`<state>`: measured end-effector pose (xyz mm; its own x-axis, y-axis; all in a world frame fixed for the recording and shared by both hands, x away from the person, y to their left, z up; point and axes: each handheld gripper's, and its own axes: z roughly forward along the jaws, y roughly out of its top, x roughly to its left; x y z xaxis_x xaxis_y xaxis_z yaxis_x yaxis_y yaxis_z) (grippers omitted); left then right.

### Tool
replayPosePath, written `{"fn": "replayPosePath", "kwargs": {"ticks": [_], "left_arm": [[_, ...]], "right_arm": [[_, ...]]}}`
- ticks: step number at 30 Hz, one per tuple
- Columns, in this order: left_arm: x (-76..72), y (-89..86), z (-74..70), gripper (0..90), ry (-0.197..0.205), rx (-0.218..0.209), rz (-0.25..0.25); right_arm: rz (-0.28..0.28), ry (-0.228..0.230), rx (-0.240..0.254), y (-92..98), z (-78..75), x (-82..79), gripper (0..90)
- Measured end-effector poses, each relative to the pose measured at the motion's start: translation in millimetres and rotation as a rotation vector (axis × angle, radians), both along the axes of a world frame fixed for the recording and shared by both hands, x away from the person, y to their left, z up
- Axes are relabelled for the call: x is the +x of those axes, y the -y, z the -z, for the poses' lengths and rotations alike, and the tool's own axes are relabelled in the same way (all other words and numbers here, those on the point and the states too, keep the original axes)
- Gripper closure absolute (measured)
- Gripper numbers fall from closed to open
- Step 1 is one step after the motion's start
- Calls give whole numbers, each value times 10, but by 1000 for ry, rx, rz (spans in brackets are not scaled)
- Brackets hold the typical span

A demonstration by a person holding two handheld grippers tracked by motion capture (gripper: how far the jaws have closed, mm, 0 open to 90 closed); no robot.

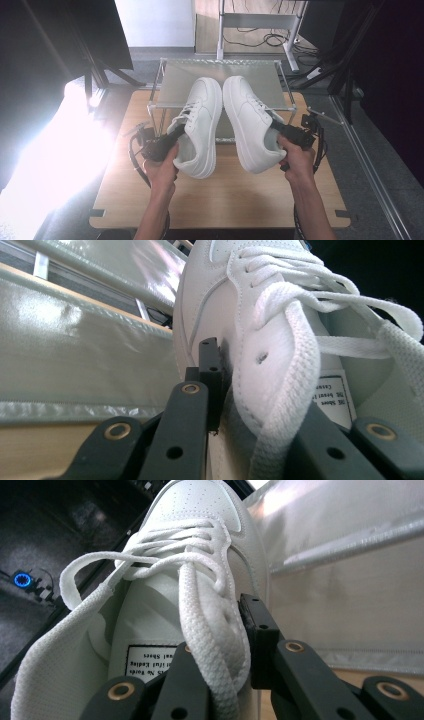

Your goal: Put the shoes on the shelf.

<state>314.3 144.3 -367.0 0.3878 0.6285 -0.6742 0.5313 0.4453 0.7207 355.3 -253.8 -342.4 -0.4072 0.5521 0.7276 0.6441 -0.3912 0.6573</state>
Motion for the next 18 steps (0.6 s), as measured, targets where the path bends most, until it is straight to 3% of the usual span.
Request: {"fn": "replayPosePath", "kwargs": {"ticks": [18], "left_arm": [[508,-13,-224,830,-17,-30,-53]], "right_arm": [[68,-19,40,-107,-196,413,827]]}}
